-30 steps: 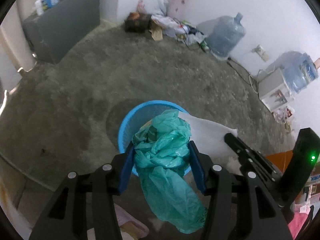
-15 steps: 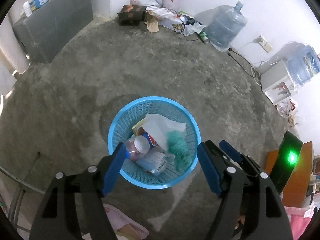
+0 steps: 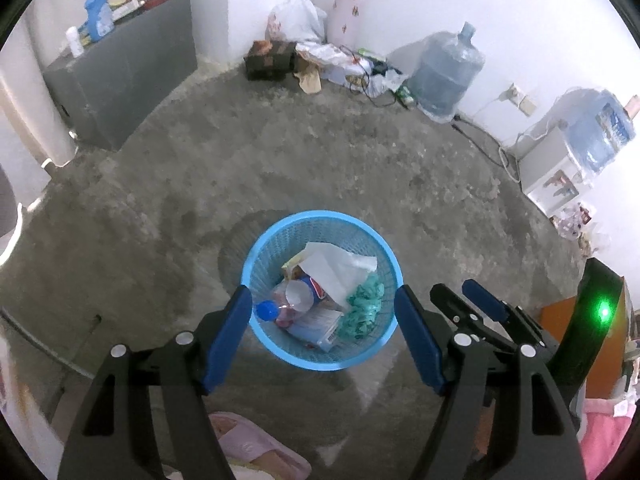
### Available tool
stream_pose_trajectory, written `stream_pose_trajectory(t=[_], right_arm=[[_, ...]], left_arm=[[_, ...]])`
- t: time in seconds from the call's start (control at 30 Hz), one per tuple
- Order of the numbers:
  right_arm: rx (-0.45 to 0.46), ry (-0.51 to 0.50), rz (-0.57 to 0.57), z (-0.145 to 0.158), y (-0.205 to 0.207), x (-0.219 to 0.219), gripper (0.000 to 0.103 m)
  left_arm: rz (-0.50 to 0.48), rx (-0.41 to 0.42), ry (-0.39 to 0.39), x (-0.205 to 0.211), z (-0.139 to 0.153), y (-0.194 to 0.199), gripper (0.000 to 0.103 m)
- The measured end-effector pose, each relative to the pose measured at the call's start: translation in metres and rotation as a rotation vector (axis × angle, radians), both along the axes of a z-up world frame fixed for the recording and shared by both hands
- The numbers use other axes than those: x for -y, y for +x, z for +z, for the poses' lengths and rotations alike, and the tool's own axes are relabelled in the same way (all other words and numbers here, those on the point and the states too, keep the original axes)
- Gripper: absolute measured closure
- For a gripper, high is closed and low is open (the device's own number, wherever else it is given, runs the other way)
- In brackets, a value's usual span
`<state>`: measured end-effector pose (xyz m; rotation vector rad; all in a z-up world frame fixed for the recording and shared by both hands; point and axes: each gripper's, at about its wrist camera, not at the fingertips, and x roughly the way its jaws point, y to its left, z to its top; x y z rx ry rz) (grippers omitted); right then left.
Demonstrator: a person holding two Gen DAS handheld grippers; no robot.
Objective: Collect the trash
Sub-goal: 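Swing both tools back toward the table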
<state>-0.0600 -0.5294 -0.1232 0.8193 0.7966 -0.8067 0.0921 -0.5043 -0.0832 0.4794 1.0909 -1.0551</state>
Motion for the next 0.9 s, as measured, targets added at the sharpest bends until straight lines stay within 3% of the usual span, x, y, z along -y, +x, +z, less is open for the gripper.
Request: stream_pose_trajectory(t=[0.17, 0.33, 0.53, 0.7, 0.9], right_arm=[[0.034, -0.061, 0.050, 0.036, 0.011, -0.017, 0.050], [0.073, -0.133, 0.159, 0.075, 0.041, -0.044, 0.050], [0.174, -0.206, 0.349, 0.128, 0.101, -0.101, 0.050], [0.259, -0.215, 0.544, 0.156, 0.167, -0.165, 0.050], [0.325, -0.172, 0.807, 0.171, 0.257, -0.257, 0.048]], left_arm=[[0.042, 0.035, -0.084, -0.044, 0.040, 0.007, 0.031], [0.120, 0.087, -0.186, -0.115, 0.087, 0.023, 0.031], [0.347, 0.174, -0.272, -0.246, 0.131, 0.060, 0.031], [0.560, 0.252, -0.259, -0.360, 0.138, 0.091, 0.031], [0.771, 0.259, -0.219, -0.477, 0.126, 0.129, 0.031]])
